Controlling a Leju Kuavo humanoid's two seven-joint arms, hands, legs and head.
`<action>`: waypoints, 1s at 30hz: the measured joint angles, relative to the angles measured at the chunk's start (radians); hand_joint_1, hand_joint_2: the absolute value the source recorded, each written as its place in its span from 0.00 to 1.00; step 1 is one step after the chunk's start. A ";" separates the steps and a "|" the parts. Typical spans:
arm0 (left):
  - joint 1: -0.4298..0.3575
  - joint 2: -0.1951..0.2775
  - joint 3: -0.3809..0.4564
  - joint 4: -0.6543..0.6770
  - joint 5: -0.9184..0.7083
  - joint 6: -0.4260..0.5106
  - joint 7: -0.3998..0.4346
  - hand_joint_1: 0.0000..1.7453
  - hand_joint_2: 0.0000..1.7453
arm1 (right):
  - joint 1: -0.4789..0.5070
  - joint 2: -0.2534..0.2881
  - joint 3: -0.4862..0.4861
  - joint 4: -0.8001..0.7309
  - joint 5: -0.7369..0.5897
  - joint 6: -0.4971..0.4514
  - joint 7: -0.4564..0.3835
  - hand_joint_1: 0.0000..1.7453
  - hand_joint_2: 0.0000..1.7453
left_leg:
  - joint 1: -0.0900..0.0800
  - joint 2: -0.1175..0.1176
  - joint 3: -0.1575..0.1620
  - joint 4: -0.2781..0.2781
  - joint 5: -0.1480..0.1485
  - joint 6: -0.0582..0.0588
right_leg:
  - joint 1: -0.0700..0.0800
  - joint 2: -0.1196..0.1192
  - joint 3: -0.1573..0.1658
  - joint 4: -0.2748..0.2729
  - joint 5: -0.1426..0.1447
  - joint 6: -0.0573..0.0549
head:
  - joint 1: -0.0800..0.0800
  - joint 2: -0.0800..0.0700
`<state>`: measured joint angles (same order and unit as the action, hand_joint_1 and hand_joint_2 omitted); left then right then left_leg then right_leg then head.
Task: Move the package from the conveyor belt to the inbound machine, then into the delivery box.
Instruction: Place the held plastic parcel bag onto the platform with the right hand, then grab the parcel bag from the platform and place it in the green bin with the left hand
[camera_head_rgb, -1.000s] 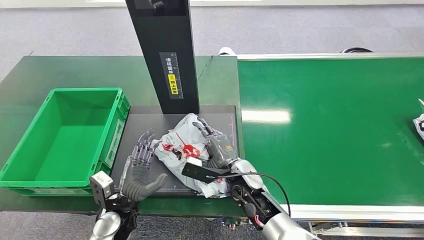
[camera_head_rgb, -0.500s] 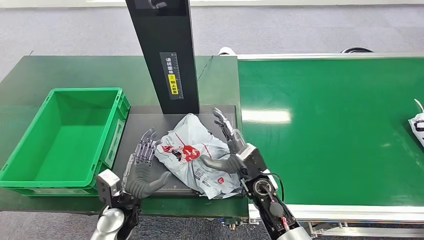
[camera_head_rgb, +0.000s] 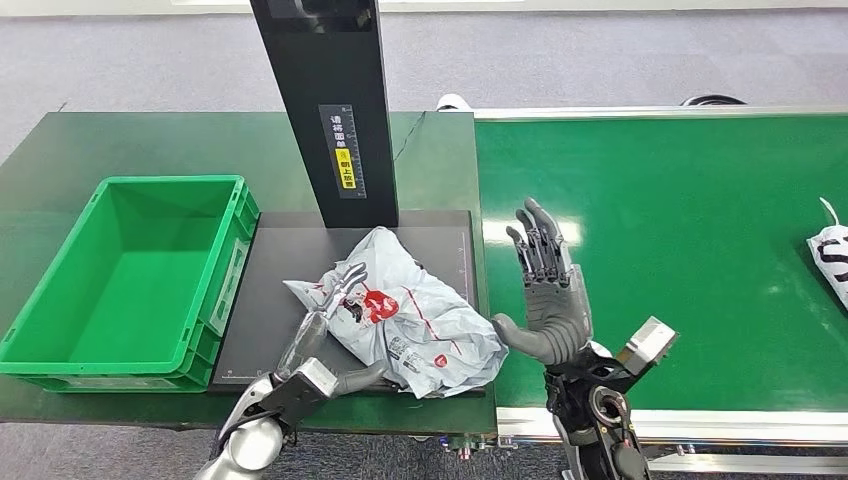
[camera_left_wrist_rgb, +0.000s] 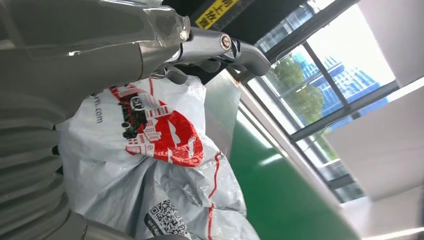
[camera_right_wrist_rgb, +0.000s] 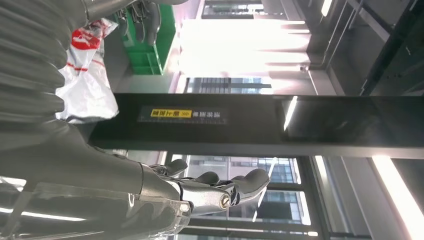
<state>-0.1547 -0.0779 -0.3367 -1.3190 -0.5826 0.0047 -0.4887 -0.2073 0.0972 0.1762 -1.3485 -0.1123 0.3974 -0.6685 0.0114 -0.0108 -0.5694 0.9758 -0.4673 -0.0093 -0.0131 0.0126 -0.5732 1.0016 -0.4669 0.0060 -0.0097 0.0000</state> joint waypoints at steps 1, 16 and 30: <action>-0.007 0.002 -0.006 0.000 -0.023 0.006 0.009 0.00 1.00 | 0.006 0.001 -0.009 -0.011 0.002 0.005 0.005 0.00 1.00 | 0.000 0.000 0.000 0.000 0.000 0.000 | 0.000 0.000 0.000 0.000 0.000 0.000 | 0.000 0.000; -0.380 0.010 -0.107 0.308 -0.168 -0.145 0.150 0.00 1.00 | 0.050 0.049 -0.069 -0.044 0.085 0.017 0.043 0.00 1.00 | 0.000 0.000 0.000 0.000 0.001 0.000 | 0.000 0.000 0.000 0.000 0.001 0.000 | 0.000 0.000; -0.573 0.003 -0.224 0.678 -0.333 -0.298 0.235 1.00 1.00 | 0.030 0.076 -0.092 -0.018 0.094 -0.020 0.083 0.00 1.00 | 0.000 -0.001 0.002 0.000 0.001 0.000 | 0.000 0.000 0.004 0.000 0.001 0.000 | 0.000 0.000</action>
<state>-0.7280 -0.0752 -0.5610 -0.6412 -0.9158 -0.2936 -0.2540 -0.1775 0.1729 0.0842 -1.3669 -0.0178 0.3776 -0.5850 0.0114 -0.0114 -0.5671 0.9758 -0.4665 -0.0092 -0.0130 0.0122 -0.5694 1.0017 -0.4661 0.0059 -0.0097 0.0000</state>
